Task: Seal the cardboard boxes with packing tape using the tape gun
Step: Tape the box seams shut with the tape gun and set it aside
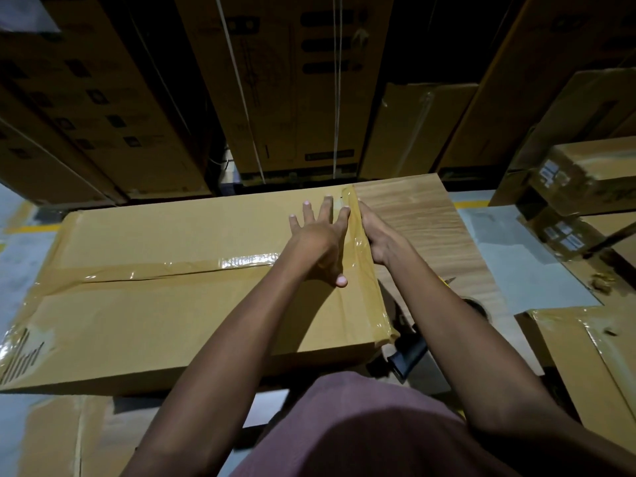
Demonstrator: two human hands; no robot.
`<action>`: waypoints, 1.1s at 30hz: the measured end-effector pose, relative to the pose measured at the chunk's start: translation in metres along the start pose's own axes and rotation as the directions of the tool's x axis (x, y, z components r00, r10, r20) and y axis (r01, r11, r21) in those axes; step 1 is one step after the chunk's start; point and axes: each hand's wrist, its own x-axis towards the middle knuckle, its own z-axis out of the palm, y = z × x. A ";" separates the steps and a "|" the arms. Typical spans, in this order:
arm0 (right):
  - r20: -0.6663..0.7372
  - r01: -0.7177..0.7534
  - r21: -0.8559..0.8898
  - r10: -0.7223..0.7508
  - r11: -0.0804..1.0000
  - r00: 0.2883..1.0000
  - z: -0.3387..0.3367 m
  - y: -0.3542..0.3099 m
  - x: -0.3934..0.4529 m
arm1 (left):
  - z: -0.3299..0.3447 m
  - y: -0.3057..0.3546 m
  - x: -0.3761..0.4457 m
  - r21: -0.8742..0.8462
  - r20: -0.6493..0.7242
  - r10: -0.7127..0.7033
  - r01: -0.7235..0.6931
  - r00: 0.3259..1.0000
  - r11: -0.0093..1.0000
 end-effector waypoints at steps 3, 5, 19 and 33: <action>-0.051 -0.014 -0.038 0.012 0.999 0.999 0.007 -0.021 -0.002 | 0.000 0.001 -0.002 -0.003 -0.018 0.000 0.000 1.000 1.000; -0.097 -0.059 -0.034 0.056 0.998 0.994 0.011 -0.032 0.000 | 0.000 0.001 -0.004 -0.012 -0.032 0.002 -0.003 0.999 1.000; -0.144 -0.003 -0.026 0.000 1.000 0.990 0.005 -0.015 -0.029 | 0.004 -0.003 -0.004 -0.046 -0.083 0.011 -0.015 0.997 0.999; -0.390 -0.010 -0.581 -0.268 0.814 0.881 0.036 -0.026 0.003 | 0.010 -0.012 -0.002 -0.131 -0.079 0.052 -0.062 0.996 0.989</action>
